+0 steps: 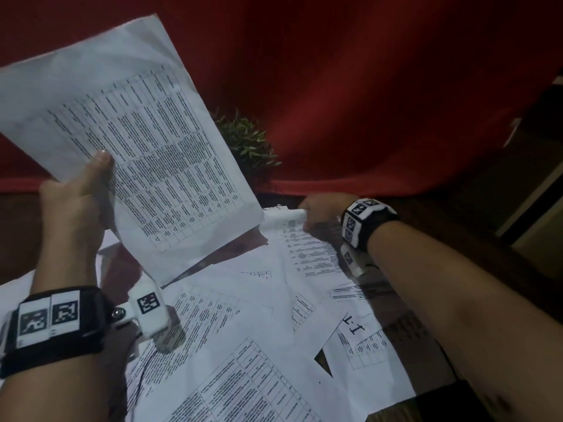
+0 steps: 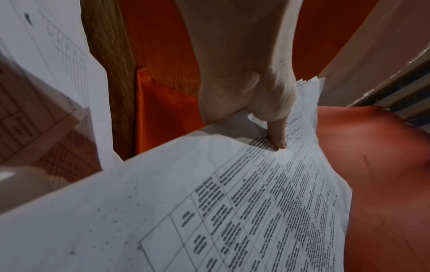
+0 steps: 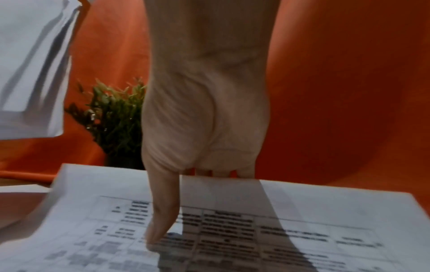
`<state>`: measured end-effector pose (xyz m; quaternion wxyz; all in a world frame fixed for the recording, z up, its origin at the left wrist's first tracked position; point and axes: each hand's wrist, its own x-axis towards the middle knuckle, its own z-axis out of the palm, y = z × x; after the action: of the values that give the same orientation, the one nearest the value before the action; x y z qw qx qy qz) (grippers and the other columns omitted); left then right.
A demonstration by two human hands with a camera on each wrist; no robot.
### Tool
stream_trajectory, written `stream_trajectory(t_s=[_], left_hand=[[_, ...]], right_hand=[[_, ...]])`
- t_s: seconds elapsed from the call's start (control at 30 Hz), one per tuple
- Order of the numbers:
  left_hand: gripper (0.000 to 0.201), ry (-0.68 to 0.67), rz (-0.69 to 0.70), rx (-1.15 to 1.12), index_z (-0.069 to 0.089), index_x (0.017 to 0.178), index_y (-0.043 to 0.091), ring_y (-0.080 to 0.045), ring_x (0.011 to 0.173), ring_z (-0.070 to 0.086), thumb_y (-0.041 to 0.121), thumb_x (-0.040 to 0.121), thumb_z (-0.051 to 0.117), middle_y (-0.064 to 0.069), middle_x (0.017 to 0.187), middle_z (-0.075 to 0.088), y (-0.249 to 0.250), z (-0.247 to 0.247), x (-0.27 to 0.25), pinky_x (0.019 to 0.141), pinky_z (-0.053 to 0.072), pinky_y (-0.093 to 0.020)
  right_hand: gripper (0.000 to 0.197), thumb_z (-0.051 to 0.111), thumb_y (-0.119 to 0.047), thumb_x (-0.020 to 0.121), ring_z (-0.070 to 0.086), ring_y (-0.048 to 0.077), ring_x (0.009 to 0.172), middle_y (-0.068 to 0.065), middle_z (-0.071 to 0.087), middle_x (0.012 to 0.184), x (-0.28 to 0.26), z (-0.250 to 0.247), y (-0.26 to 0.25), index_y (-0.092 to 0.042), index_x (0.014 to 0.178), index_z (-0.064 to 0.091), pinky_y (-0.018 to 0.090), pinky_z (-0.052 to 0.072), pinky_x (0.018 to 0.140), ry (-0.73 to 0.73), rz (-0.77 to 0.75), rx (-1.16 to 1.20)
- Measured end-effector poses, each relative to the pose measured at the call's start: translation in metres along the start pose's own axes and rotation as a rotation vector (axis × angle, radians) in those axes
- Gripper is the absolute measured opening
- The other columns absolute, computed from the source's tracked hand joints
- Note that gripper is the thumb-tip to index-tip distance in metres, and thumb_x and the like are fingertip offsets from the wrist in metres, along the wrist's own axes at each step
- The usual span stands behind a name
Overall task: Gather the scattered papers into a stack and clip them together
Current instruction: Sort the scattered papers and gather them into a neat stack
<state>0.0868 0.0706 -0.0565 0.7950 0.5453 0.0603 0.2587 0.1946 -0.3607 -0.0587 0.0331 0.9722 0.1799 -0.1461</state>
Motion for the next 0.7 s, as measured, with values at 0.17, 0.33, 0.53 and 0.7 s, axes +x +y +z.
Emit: stream_trajectory(t_s=[0.17,0.33,0.53,0.7], left_hand=[[0.073,-0.009,0.103,-0.024,0.068,0.136,0.011,-0.029,0.120,0.072,0.050,0.077,0.089,-0.007,0.133,0.074,0.011,0.014,-0.018,0.102,0.056,-0.060],[0.042,0.068,0.133,-0.001,0.071,0.128,0.007,-0.030,0.111,0.076,0.024,0.091,0.081,-0.008,0.118,0.079,0.013,0.030,-0.030,0.099,0.057,-0.061],[0.054,0.017,0.118,0.004,0.081,0.112,0.021,-0.030,0.110,0.077,0.049,0.067,0.093,-0.006,0.120,0.079,0.017,0.029,-0.034,0.099,0.057,-0.061],[0.067,-0.007,0.104,-0.019,0.077,0.121,0.021,-0.031,0.114,0.075,0.055,0.066,0.092,-0.006,0.126,0.077,0.010,0.016,-0.020,0.097,0.057,-0.060]], right_hand=[[0.077,0.083,-0.056,0.075,0.061,0.023,0.110,0.000,0.061,0.127,0.021,0.020,-0.009,-0.024,0.138,0.052,0.042,0.052,0.097,0.000,-0.073,-0.076],[0.086,0.081,-0.053,0.081,0.055,0.027,0.129,0.002,0.053,0.145,0.015,0.017,-0.008,-0.022,0.151,0.043,0.042,0.046,0.105,-0.020,-0.037,-0.041],[0.044,0.074,-0.047,0.089,0.059,0.026,0.099,-0.002,0.057,0.105,0.011,0.023,-0.020,-0.013,0.113,0.060,0.042,0.051,0.090,0.052,-0.035,-0.114],[0.015,0.070,-0.025,0.095,0.062,0.023,0.087,-0.001,0.063,0.095,-0.011,0.010,-0.008,-0.017,0.106,0.064,0.029,0.042,0.066,0.267,0.029,0.189]])
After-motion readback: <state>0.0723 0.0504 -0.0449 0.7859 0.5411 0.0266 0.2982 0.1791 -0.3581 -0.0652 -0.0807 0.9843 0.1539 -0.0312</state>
